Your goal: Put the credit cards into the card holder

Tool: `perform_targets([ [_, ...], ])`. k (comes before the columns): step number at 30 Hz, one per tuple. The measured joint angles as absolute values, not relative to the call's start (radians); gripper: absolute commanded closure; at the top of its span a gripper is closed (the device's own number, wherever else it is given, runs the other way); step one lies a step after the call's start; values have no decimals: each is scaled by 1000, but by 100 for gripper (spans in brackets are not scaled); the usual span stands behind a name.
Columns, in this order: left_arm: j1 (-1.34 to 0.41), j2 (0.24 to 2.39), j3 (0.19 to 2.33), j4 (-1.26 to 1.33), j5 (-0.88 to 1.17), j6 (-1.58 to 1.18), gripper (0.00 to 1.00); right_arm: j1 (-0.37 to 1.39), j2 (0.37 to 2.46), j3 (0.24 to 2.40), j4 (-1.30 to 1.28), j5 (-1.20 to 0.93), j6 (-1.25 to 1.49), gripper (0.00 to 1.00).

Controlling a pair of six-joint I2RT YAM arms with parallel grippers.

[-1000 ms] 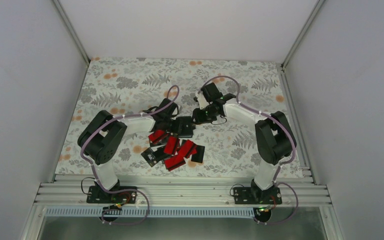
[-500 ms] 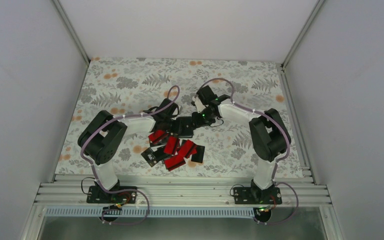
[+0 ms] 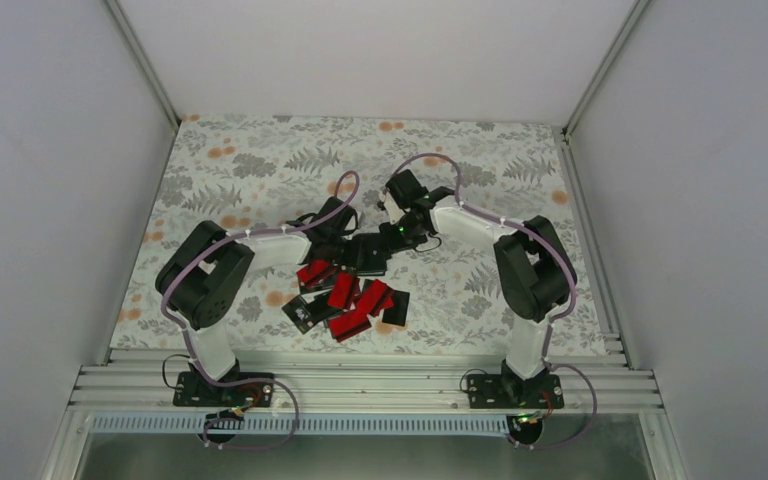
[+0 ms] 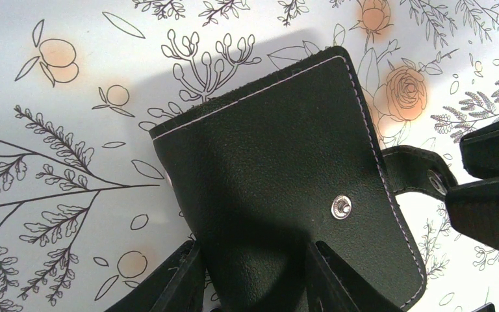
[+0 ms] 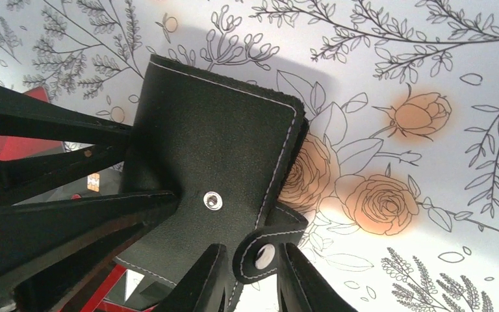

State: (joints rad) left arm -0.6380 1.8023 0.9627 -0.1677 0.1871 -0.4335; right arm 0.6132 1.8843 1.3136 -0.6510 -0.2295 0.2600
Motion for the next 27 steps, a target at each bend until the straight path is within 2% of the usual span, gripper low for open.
perform_targets([
  [16, -638, 1802, 962, -167, 187, -434, 62, 620, 1886, 1314, -670, -190, 259, 95],
  [27, -638, 1802, 962, -167, 187, -434, 62, 620, 1886, 1315, -667, -218, 259, 96],
])
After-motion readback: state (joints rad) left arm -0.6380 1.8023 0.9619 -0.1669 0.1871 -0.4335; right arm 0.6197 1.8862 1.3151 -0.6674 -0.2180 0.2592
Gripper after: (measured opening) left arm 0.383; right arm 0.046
